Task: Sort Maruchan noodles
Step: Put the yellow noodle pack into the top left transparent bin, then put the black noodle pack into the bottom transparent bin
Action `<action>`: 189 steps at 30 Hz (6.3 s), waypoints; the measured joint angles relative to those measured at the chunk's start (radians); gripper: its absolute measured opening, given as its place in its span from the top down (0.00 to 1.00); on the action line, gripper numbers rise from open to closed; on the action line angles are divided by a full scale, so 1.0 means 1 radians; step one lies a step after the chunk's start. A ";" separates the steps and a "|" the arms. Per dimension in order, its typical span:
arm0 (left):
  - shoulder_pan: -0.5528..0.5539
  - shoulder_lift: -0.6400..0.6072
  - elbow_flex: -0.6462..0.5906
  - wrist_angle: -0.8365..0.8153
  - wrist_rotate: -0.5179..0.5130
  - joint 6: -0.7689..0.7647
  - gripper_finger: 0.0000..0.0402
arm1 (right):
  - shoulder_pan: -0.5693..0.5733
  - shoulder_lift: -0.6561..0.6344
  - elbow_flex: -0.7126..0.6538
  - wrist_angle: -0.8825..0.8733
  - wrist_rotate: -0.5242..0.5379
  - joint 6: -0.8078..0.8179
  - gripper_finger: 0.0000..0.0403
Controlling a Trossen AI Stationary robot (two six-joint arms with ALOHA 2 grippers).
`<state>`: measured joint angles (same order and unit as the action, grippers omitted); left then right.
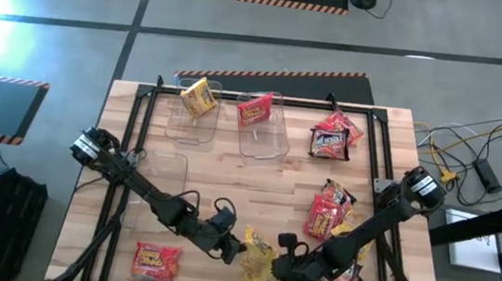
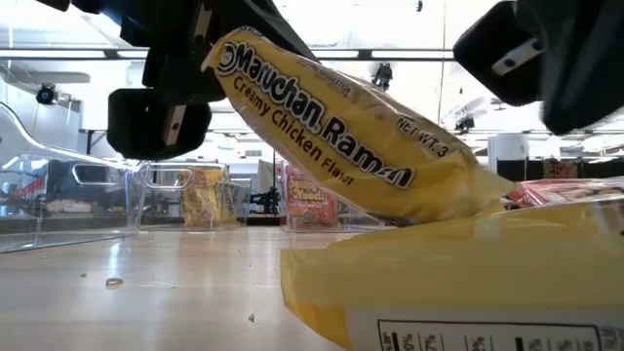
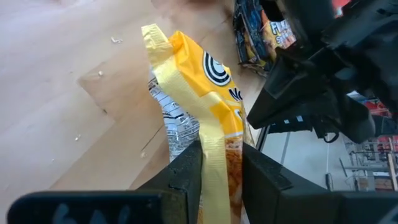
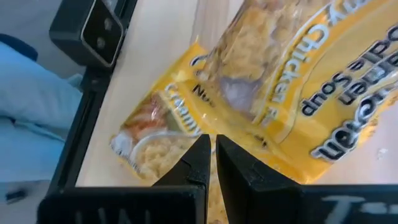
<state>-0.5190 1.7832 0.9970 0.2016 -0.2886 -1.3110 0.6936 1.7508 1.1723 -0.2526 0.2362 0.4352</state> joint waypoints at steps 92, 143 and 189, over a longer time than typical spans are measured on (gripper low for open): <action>1.096 -0.527 0.001 -0.975 -0.087 1.429 1.00 | 0.015 0.003 -0.002 -0.020 0.000 -0.295 0.96; 0.697 -0.477 0.077 -0.649 0.122 1.112 0.69 | -0.035 0.003 -0.002 0.088 -0.081 -0.253 0.96; -0.277 0.124 0.429 -0.622 -0.668 0.337 0.69 | 0.073 -0.084 0.154 -0.589 -0.237 0.752 0.96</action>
<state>-0.7959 1.9077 1.4264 -0.4204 -0.9569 -0.9735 0.7668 1.6672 1.3263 -0.8417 -0.0009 1.1876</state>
